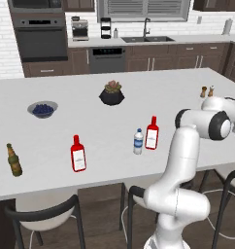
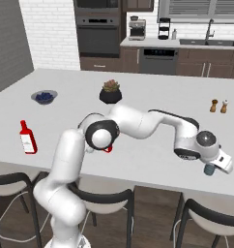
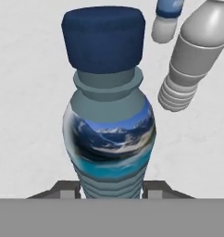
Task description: Move the plastic bottles in the middle to the plastics group, and the glass bottles in the middle to the glass group.
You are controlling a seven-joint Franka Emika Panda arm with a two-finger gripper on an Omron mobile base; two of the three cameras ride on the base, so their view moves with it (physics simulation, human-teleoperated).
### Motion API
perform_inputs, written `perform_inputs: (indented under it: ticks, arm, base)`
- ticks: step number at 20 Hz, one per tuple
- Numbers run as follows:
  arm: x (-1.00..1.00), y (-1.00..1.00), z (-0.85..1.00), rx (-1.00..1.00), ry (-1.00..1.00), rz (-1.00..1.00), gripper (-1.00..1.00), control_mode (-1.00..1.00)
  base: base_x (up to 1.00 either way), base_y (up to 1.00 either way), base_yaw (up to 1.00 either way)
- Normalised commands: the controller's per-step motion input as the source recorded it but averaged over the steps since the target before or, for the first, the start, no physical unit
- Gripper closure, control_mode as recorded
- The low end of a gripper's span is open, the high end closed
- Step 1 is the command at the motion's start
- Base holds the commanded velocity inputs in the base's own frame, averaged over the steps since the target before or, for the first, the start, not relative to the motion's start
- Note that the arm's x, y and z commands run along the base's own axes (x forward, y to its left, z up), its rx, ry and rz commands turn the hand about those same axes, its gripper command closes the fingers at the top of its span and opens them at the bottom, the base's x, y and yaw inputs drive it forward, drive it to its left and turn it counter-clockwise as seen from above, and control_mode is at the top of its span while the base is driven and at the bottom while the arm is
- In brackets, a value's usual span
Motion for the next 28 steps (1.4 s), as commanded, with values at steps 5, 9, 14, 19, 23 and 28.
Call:
perform_inputs:
  ticks: [5,9,14,19,23,28]
  arm:
    - [0.01,-0.48,0.00,0.00,0.01,-0.08,1.00,-1.00]
    - [0.18,-0.11,-0.01,0.00,0.02,-0.05,1.00,-1.00]
    - [0.20,0.00,-0.20,0.00,-0.02,-0.03,1.00,-1.00]
    - [0.19,0.05,-0.35,-0.01,-0.07,-0.04,1.00,-1.00]
    - [0.20,0.01,-0.25,-0.02,-0.10,-0.06,1.00,-1.00]
    - [0.13,0.00,0.00,-0.04,-0.11,-0.10,1.00,-1.00]
  base:
    - [0.00,0.00,0.00]
    - [0.00,0.00,0.00]
    - [0.00,0.00,0.00]
    - [0.00,0.00,0.00]
    - [0.00,0.00,0.00]
    - [0.00,0.00,0.00]
